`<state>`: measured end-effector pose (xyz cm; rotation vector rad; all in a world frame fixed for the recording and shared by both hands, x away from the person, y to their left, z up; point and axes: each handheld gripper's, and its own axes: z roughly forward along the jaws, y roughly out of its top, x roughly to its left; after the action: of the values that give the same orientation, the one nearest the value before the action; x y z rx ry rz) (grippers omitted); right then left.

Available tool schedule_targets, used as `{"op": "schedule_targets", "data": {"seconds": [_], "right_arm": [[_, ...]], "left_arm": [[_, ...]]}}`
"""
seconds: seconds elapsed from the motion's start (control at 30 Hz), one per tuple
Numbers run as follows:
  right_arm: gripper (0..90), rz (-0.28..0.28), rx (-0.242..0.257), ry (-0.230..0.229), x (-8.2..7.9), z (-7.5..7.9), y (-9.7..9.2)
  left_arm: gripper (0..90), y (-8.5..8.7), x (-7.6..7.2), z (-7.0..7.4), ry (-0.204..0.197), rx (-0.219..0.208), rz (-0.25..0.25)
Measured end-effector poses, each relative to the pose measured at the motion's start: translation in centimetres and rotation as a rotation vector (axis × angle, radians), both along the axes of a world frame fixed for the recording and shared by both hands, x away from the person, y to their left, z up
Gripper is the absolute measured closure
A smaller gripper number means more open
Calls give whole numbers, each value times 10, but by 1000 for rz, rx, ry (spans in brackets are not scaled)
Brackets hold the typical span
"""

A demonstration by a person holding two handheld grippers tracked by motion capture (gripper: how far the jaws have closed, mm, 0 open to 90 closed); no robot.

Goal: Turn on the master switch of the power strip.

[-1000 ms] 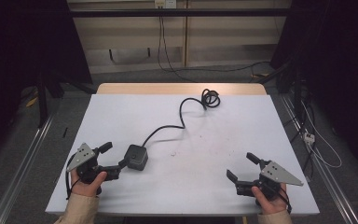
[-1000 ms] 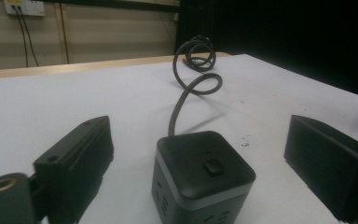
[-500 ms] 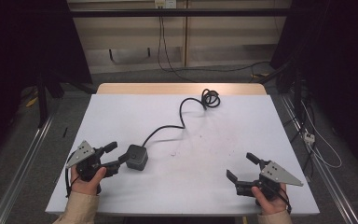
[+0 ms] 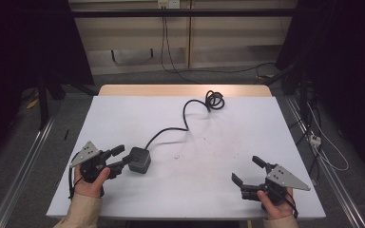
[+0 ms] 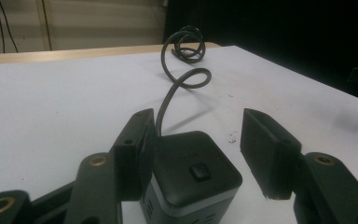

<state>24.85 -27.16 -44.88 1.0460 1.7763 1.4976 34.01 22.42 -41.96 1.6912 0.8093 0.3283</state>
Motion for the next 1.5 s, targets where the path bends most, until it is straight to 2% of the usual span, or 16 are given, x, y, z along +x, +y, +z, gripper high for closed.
{"op": "schedule_targets", "data": {"seconds": [0.37, 0.83, 1.07, 1.5], "right_arm": [[29, 0, -4, -1, 0, 1, 1], [29, 4, -3, -1, 0, 1, 2], [30, 5, -6, -1, 0, 1, 2], [31, 7, -8, 1, -1, 1, 2]], "left_arm": [[547, 1, 1, 2, 16, 7, -16], [586, 2, 5, 2, 44, 12, -14], [644, 3, 7, 1, 61, 11, -13], [741, 1, 9, 1, 72, 25, -43]]}}
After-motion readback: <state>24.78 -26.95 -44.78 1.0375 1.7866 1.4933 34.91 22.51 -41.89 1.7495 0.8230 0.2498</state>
